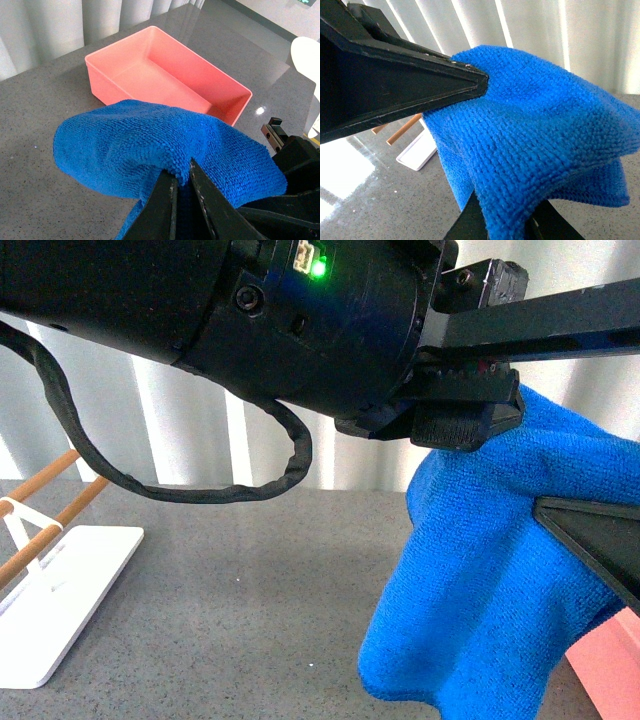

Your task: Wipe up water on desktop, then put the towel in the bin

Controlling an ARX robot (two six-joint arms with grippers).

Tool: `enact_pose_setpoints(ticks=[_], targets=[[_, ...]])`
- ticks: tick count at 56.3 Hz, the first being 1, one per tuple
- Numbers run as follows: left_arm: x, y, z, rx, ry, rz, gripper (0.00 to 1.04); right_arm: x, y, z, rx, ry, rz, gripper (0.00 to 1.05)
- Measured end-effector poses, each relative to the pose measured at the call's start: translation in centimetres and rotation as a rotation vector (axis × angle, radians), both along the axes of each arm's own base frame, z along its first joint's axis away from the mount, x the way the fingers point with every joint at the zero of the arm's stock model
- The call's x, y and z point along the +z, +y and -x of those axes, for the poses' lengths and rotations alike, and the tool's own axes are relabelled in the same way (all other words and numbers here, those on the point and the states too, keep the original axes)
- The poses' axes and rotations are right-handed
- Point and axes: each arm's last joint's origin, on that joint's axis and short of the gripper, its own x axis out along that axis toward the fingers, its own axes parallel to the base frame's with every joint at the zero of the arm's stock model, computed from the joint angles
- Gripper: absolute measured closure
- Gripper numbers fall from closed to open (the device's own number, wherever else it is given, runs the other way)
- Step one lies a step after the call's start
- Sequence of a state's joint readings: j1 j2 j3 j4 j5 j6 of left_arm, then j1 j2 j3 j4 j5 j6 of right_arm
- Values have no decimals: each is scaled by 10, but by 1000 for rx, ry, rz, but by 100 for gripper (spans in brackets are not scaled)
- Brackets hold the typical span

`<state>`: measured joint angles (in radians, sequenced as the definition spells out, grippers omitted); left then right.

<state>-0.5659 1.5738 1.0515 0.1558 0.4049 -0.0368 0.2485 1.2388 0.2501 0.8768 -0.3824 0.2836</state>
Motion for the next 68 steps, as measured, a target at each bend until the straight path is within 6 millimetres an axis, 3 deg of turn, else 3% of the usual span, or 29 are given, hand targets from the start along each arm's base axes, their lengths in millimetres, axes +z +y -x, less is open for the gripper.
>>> enact_pose_setpoints(ticks=[8, 20, 25, 30, 38, 44, 48, 62, 68], targets=[[0, 4, -2, 2, 17, 8, 101, 5, -4, 2, 4, -2, -5, 100], [2, 31, -16, 73, 32, 20, 68, 8, -15, -1, -39, 5, -12, 100], [5, 52, -24, 134, 28, 31, 54, 9, -19, -2, -60, 5, -14, 100], [6, 87, -30, 215, 37, 37, 32, 8, -20, -2, -61, 16, -12, 100], [3, 140, -17, 293, 55, 61, 5, 8, -22, -2, -62, 21, -15, 100], [1, 171, 8, 308, 68, 82, 7, 8, -24, -2, -71, 25, -15, 100], [1, 196, 40, 321, 63, 94, 7, 8, -24, -2, -71, 30, -14, 100], [0, 239, 102, 357, 57, 150, 7, 8, -25, -2, -73, 30, -15, 100], [-9, 248, 123, 736, -225, 18, 23, 8, -26, -2, -74, 32, -15, 100]])
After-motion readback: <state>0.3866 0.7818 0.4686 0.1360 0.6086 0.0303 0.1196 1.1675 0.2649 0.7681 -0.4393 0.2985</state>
